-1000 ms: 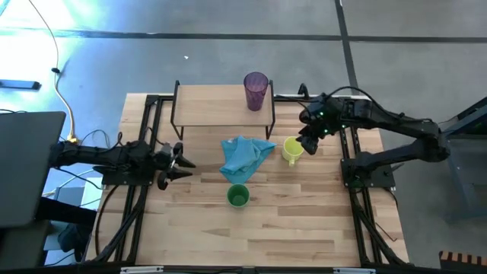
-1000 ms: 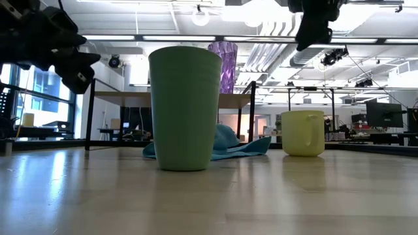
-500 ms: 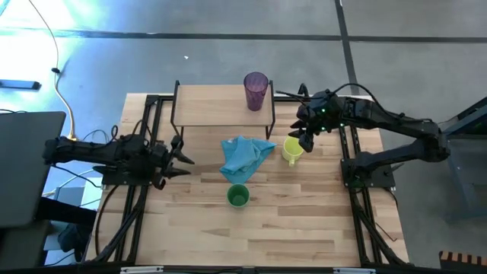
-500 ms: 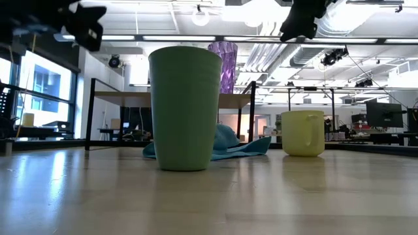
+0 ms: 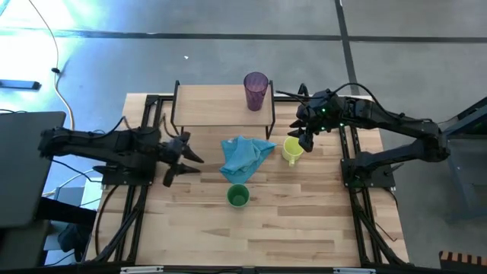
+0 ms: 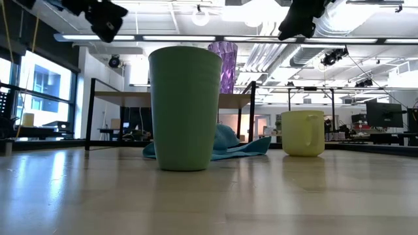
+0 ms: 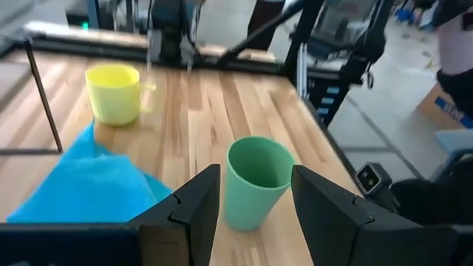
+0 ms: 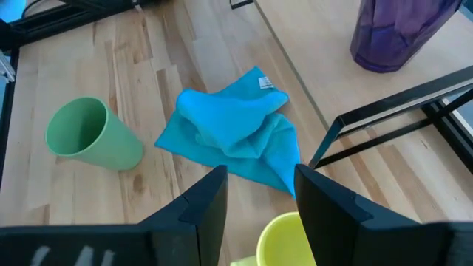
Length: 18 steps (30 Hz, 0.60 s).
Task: Stack small to large cups/mugs on shelf
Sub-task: Put the green cup on the shelf
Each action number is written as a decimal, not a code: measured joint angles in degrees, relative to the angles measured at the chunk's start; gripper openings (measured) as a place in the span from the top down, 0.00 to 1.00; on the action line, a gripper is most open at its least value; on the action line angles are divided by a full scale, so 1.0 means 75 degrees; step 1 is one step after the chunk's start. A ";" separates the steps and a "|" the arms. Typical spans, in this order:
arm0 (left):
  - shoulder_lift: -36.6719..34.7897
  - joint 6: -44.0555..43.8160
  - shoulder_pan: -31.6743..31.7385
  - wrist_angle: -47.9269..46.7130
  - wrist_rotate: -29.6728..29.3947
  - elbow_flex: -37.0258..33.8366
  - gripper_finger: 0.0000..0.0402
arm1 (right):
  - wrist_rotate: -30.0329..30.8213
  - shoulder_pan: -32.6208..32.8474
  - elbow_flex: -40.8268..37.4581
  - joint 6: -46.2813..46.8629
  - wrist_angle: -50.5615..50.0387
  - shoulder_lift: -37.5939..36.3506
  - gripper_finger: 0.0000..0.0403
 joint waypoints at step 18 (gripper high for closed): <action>0.3854 0.0192 -0.0011 -0.0154 0.0111 0.1933 0.61 | -0.0003 0.0000 0.0006 -0.0344 0.0082 0.0006 0.63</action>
